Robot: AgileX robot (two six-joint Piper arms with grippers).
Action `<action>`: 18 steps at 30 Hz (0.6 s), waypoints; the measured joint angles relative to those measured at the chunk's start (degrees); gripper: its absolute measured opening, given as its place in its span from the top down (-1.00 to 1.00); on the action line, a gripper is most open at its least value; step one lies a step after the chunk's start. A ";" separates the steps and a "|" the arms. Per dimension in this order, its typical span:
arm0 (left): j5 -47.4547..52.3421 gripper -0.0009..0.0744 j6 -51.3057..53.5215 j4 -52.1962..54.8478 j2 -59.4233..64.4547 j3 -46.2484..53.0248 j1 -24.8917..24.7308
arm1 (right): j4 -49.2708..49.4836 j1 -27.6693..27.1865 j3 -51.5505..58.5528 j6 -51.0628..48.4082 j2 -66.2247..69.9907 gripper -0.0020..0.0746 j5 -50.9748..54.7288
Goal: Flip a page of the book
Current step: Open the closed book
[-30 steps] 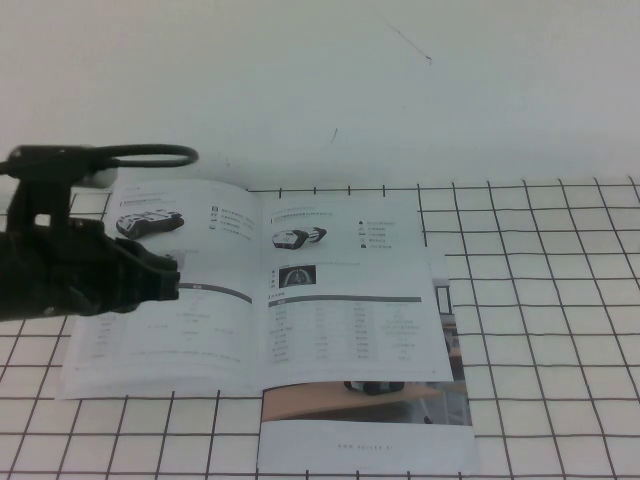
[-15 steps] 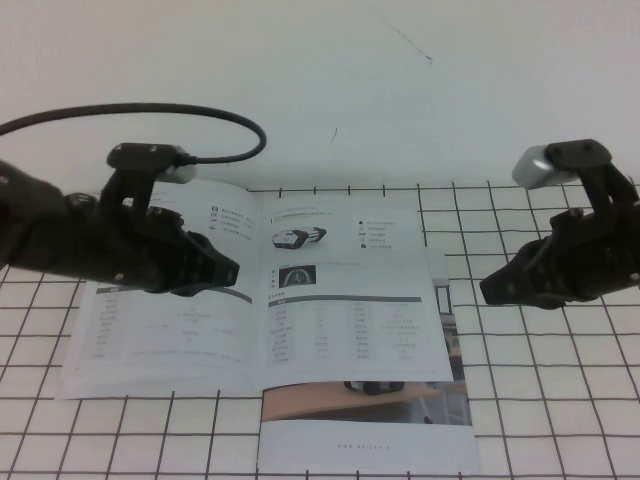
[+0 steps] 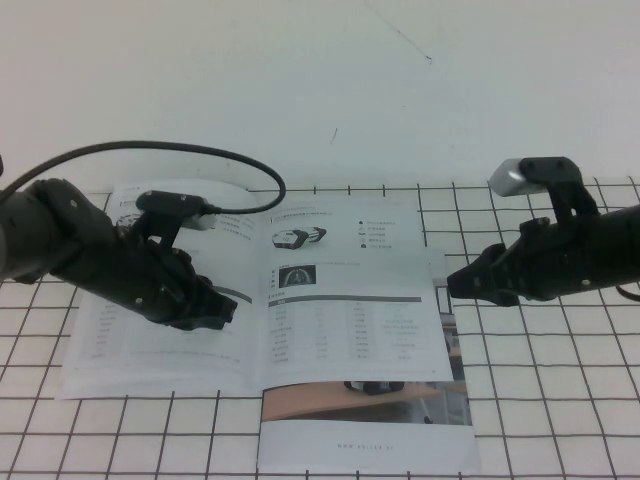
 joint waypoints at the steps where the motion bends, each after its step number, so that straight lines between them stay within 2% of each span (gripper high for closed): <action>1: 0.00 0.98 0.00 0.12 0.64 0.00 0.00 | 1.94 0.00 0.00 -1.63 0.88 0.28 -0.14; 9: -0.37 0.98 -0.65 2.42 3.20 -0.12 0.00 | 14.59 0.00 -0.09 -13.20 7.50 0.27 -1.22; 18: -1.71 0.98 -1.03 3.31 5.84 -0.12 0.00 | 17.89 0.00 -1.02 -16.68 12.88 0.27 -2.00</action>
